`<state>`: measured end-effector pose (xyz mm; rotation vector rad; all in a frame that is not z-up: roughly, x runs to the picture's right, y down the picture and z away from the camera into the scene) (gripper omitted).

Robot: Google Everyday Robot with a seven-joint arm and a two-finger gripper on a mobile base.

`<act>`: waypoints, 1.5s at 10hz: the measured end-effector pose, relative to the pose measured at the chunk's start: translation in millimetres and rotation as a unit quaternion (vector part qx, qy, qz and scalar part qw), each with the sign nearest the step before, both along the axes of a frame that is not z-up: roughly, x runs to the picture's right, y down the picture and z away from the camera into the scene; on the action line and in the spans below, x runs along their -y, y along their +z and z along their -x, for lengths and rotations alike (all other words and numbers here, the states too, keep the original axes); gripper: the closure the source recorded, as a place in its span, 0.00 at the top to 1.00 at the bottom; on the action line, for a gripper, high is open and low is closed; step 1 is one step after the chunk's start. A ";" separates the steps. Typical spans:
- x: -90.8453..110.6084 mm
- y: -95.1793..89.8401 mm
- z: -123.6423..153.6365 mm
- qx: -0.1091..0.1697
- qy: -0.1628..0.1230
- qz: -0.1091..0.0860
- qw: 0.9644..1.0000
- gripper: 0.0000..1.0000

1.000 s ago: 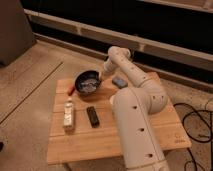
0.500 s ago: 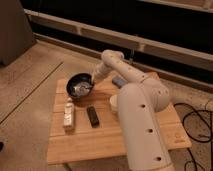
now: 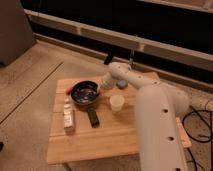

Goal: Drag the ceramic bowl in a circle

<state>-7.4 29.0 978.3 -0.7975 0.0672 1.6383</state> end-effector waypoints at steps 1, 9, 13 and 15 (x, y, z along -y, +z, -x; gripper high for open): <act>-2.4 0.3 -34.1 -0.022 0.014 0.002 1.000 0.00; 40.6 17.3 -69.9 -0.038 0.001 -0.013 0.999 0.00; 75.4 11.1 -18.7 -0.011 -0.046 -0.032 0.998 0.10; 73.1 11.3 -8.3 -0.007 -0.058 -0.026 0.998 0.34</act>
